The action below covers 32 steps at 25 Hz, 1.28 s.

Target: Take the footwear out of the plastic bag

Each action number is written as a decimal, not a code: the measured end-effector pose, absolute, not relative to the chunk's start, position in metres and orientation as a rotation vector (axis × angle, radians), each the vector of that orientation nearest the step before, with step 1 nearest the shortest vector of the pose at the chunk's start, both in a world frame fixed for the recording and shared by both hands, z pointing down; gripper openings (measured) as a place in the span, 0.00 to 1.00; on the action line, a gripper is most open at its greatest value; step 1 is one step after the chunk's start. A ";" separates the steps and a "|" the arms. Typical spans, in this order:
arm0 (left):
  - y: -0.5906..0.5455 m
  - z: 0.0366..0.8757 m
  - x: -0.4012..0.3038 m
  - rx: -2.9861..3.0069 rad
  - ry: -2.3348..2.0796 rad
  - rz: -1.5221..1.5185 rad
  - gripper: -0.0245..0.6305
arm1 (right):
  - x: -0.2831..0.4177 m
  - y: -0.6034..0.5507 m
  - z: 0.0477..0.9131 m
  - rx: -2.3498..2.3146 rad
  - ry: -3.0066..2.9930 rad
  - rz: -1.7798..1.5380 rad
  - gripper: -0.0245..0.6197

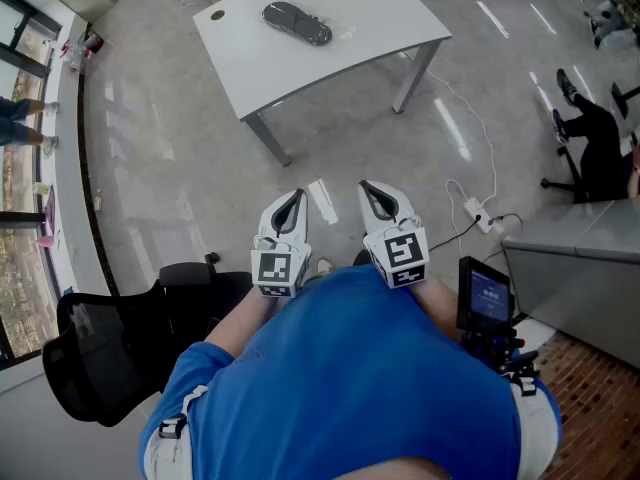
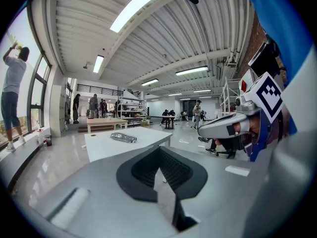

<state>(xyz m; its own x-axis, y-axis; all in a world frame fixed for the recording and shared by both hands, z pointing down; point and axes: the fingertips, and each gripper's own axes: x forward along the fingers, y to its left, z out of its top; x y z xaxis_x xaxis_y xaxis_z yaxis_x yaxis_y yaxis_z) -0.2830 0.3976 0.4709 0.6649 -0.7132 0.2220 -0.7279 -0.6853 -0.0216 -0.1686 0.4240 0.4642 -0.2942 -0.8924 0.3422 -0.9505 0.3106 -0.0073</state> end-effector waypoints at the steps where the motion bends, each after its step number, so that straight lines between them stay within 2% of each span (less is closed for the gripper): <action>1: 0.391 0.469 -0.276 2.795 -1.223 0.334 0.05 | -0.161 0.416 0.461 1.672 -2.309 0.299 0.04; 10: 0.307 0.453 -0.190 2.810 -1.300 0.348 0.05 | -0.076 0.332 0.454 1.624 -2.376 0.296 0.04; 15: 0.290 0.447 -0.175 2.790 -1.353 0.341 0.05 | -0.064 0.315 0.454 1.582 -2.411 0.302 0.04; 21: 0.251 0.455 -0.121 2.761 -1.394 0.400 0.05 | -0.016 0.268 0.468 1.516 -2.457 0.361 0.04; 32: 0.186 0.470 -0.130 2.728 -1.444 0.426 0.05 | -0.024 0.201 0.486 1.466 -2.481 0.424 0.04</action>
<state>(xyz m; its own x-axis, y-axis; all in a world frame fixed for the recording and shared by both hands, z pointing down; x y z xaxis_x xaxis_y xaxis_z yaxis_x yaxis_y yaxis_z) -0.1302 0.1856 0.4695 0.5332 -0.8078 0.2513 -0.8148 -0.5703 -0.1044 -0.0239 0.2011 0.4861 -0.4740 -0.8131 0.3378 -0.8791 0.4584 -0.1304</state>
